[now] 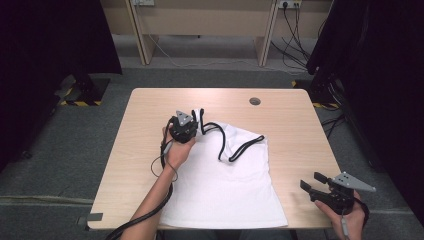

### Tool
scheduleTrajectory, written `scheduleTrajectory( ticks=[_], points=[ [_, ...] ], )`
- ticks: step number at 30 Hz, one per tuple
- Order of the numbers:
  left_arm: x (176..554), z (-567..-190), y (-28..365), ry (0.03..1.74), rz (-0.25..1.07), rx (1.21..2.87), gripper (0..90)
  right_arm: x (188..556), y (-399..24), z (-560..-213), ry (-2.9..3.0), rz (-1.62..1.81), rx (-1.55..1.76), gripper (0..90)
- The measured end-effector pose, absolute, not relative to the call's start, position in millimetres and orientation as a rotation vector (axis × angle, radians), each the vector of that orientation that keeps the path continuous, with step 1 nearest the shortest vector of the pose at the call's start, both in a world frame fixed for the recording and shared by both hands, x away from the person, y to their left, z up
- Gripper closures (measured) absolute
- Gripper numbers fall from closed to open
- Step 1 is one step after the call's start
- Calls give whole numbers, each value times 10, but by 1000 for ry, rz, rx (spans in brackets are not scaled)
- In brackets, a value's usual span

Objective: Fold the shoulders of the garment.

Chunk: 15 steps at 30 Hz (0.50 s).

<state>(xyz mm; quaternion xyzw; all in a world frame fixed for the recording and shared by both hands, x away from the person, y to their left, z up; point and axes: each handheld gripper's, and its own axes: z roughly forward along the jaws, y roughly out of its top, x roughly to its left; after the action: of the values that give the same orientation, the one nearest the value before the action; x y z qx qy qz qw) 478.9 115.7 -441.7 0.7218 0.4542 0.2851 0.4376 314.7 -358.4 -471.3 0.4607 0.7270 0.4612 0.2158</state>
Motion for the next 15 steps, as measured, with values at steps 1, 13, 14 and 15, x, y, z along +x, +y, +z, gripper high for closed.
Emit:
scheduleTrajectory(
  ticks=[1,13,14,15],
  points=[
    [4768,-4422,1156,1126,710,1794,832,3148,-3582,-4713,2015,1278,1277,309],
    [4536,-4593,1111,1085,682,1841,783,3158,-3560,-4714,2022,1275,1274,308],
    [4517,-4603,1111,1081,680,1848,777,3159,-3559,-4714,2023,1274,1275,308],
    [4502,-4611,1114,1078,678,1853,768,3160,-3558,-4714,2023,1274,1276,308]
  ],
)
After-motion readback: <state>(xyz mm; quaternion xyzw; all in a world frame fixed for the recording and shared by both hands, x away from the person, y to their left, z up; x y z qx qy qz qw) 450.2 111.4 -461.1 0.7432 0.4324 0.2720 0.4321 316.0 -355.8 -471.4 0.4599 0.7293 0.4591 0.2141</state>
